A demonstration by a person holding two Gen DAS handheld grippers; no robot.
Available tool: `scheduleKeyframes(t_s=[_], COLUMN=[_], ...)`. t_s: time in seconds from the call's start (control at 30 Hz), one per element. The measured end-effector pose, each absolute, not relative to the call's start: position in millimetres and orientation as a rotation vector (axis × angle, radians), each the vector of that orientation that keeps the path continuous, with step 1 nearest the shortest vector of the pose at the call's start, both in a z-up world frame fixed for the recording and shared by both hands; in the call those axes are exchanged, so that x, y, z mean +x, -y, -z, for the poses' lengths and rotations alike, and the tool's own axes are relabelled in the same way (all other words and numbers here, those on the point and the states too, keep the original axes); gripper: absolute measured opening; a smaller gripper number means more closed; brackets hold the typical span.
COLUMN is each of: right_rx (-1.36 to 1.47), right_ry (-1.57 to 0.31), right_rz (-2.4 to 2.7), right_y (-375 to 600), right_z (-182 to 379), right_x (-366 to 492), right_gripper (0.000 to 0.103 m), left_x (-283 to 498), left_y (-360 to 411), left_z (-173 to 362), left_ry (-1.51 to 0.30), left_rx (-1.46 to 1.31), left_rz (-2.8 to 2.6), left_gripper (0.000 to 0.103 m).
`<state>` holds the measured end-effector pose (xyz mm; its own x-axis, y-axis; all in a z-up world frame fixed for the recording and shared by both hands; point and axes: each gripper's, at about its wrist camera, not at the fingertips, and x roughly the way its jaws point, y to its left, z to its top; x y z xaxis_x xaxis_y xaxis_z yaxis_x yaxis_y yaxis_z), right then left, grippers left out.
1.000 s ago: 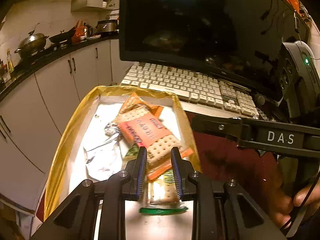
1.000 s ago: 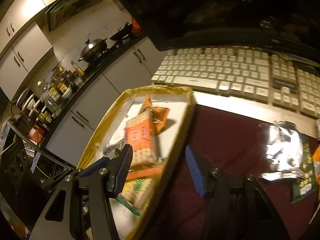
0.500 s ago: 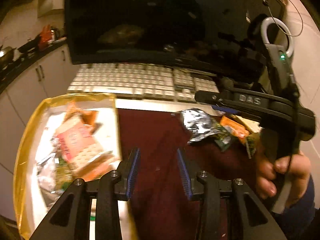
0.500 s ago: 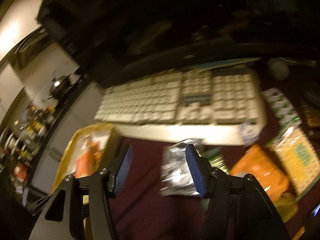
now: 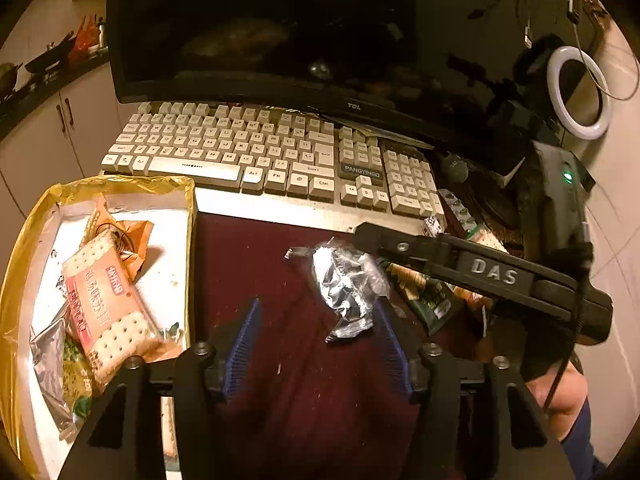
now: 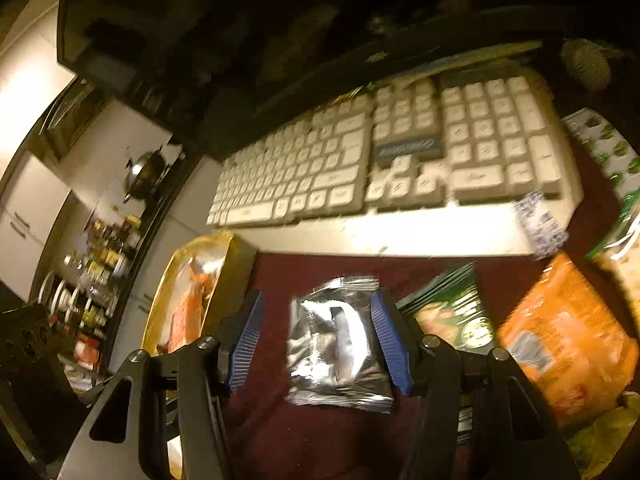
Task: Organize snacks
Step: 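Move both tools back to the snack pile beside the keyboard, then grasp a silver foil bag with left tool while right tool grasps dark green biscuit bag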
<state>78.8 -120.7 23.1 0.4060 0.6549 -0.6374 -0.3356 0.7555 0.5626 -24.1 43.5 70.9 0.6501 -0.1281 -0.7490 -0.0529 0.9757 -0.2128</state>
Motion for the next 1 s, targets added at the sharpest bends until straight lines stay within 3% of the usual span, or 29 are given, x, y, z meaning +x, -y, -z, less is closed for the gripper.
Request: scheduleKeyframes(t_s=[0.13,0.37,0.8,1.0], right_rx=[0.358,0.347,0.338,0.29], right_ry=[-0.92,-0.903,-0.91,-0.917], right_rz=[-0.521,-0.42,-0.408,-0.406], right_y=[142.8,157.7,159.5,157.1], right_z=[-31.6,-34.1,-35.0,-34.0], right_x=[79.3,80.2,79.1,74.1], right_gripper=[0.055,0.055,0.054,0.055], left_x=[-8.3,23.6,42.4,34.6], left_y=[-36.4,-22.9,8.3,-0.7], left_z=[-67.6,-43.2,-16.1,-9.8], left_ry=[-0.881,-0.969,-0.933,-0.919], left_rx=[-0.214,-0.239,-0.081,-0.115], left_rz=[0.031,-0.019,-0.082,-0.064], left_gripper=[0.081,0.081,0.082,0.061])
